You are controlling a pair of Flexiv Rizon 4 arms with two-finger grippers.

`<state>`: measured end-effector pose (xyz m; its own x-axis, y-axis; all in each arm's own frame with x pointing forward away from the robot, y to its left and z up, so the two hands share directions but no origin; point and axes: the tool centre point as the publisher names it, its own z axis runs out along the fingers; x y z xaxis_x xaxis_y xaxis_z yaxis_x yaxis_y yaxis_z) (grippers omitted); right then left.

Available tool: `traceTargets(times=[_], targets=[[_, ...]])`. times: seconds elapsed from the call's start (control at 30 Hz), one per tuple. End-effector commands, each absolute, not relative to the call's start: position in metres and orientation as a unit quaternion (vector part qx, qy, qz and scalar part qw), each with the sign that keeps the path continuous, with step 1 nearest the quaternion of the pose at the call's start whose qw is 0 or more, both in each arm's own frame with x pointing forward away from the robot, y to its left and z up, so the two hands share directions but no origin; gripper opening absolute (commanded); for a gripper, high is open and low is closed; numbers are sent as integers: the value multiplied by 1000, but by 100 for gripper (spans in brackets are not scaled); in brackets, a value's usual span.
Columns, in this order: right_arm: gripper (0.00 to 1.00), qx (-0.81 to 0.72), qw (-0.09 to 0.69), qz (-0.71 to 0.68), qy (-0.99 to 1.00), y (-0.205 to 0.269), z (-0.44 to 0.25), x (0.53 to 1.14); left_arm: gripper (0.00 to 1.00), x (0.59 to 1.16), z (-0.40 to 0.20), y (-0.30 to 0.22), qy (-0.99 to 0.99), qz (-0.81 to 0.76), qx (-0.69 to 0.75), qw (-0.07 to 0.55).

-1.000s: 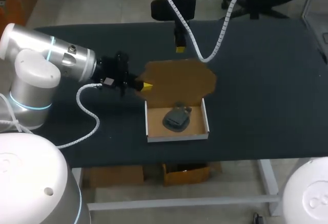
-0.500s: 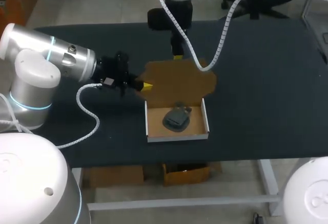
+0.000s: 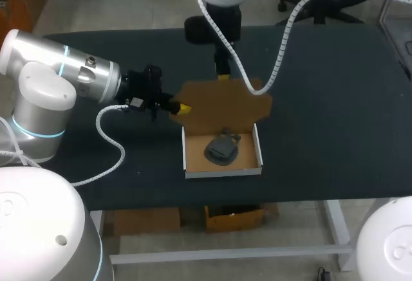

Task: Assemble the packaging by folding the flat box into shape, placing the metal phone stand inside, and closing the box properly

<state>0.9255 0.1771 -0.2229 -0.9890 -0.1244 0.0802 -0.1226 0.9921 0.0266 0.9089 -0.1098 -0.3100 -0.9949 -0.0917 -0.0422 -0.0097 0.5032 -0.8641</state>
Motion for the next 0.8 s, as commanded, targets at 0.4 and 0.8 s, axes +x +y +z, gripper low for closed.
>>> traceTargets(times=[0.4, 0.8], targets=[[36, 66, 45, -8, -997, 176, -229, 914, 0, 909, -311, -110, 866, -498, -29, 42], [36, 69, 50, -3, -996, 178, -235, 909, 0, 909, -311, -110, 866, -498, -29, 42]])
